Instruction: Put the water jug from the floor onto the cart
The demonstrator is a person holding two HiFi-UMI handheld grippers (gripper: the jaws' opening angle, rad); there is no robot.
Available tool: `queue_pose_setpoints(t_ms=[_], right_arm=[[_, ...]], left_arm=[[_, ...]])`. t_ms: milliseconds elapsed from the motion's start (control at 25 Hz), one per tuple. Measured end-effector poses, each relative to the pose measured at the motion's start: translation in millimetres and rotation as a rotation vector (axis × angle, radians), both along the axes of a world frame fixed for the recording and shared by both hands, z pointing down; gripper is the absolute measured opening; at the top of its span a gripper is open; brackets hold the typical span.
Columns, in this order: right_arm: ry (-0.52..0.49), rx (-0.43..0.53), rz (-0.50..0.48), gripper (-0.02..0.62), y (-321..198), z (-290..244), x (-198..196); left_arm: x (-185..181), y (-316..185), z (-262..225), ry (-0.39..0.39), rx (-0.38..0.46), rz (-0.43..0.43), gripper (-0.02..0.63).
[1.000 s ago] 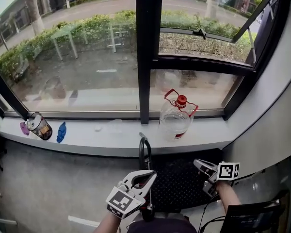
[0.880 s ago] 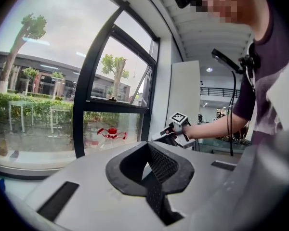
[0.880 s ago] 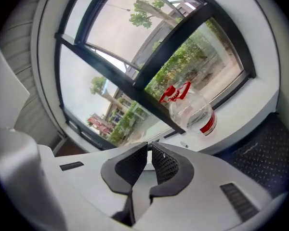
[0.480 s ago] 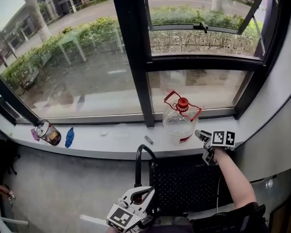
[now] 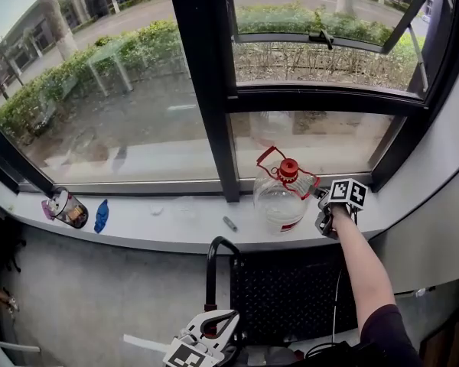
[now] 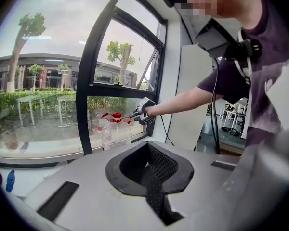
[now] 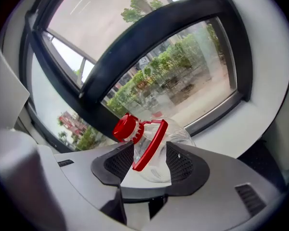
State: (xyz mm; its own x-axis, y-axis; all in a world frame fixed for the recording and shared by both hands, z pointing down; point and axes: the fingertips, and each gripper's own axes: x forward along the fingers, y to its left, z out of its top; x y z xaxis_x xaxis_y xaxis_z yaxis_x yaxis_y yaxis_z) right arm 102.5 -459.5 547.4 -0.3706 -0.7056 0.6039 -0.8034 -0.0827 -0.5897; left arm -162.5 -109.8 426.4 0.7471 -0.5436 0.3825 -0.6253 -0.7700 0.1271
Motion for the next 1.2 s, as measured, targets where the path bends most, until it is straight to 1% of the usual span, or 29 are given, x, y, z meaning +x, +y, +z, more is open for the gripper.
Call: queue_pose_setpoints(t_ms=[80, 120, 240, 360, 400, 440, 520, 640, 720, 800, 920, 1080, 1200], right_arm=[[-0.062, -0.014, 0.062, 0.189, -7.8, 7.3, 6.7], [-0.069, -0.024, 0.073, 0.189, -10.3, 11.5, 7.9], [-0.058, -0.049, 0.055, 0.193, -14.5, 24.9, 2.4], [-0.086, -0.057, 0.049, 0.192, -19.2, 35.0, -5.8], [-0.089, -0.056, 0.048, 0.132, -20.2, 37.8, -7.0], [-0.095, -0.053, 0.048, 0.114, -20.6, 40.2, -7.9], [-0.120, -0.047, 0.057, 0.104, -20.6, 42.6, -8.6], [-0.160, -0.030, 0.094, 0.082, -17.7, 38.7, -3.6], [-0.176, 0.003, 0.117, 0.069, -16.1, 29.9, 3.2], [-0.185, 0.031, 0.126, 0.066, -13.6, 22.4, 6.7], [-0.181, 0.044, 0.123, 0.066, -6.0, 15.8, 6.4], [-0.151, 0.046, 0.091, 0.066, 1.8, 6.5, 4.6], [-0.148, 0.054, 0.058, 0.066, 9.5, 0.6, 2.4]], left_arm=[[-1.1, -3.6, 2.6, 0.001, 0.000, 0.004, -0.006], [-1.5, -5.4, 3.9, 0.001, 0.000, 0.007, -0.006], [-2.5, -10.6, 8.0, -0.001, 0.005, 0.016, -0.006], [-3.5, -15.5, 12.3, -0.002, 0.003, 0.022, -0.006], [-4.1, -17.2, 13.8, 0.001, -0.002, 0.022, -0.006], [-4.9, -18.7, 15.3, 0.008, -0.012, 0.018, -0.006], [-7.8, -21.8, 18.1, 0.036, -0.053, 0.000, -0.006], [-13.5, -27.9, 16.6, 0.124, -0.151, -0.044, -0.006], [-16.1, -33.8, 12.5, 0.171, -0.176, -0.074, -0.006], [-18.9, -38.1, 10.9, 0.176, -0.174, -0.100, -0.006], [-21.3, -39.2, 10.6, 0.160, -0.180, -0.118, -0.006], [-10.2, -42.5, 6.3, 0.164, -0.160, -0.090, -0.006], [-3.1, -53.9, 2.8, 0.148, -0.139, -0.076, -0.006]])
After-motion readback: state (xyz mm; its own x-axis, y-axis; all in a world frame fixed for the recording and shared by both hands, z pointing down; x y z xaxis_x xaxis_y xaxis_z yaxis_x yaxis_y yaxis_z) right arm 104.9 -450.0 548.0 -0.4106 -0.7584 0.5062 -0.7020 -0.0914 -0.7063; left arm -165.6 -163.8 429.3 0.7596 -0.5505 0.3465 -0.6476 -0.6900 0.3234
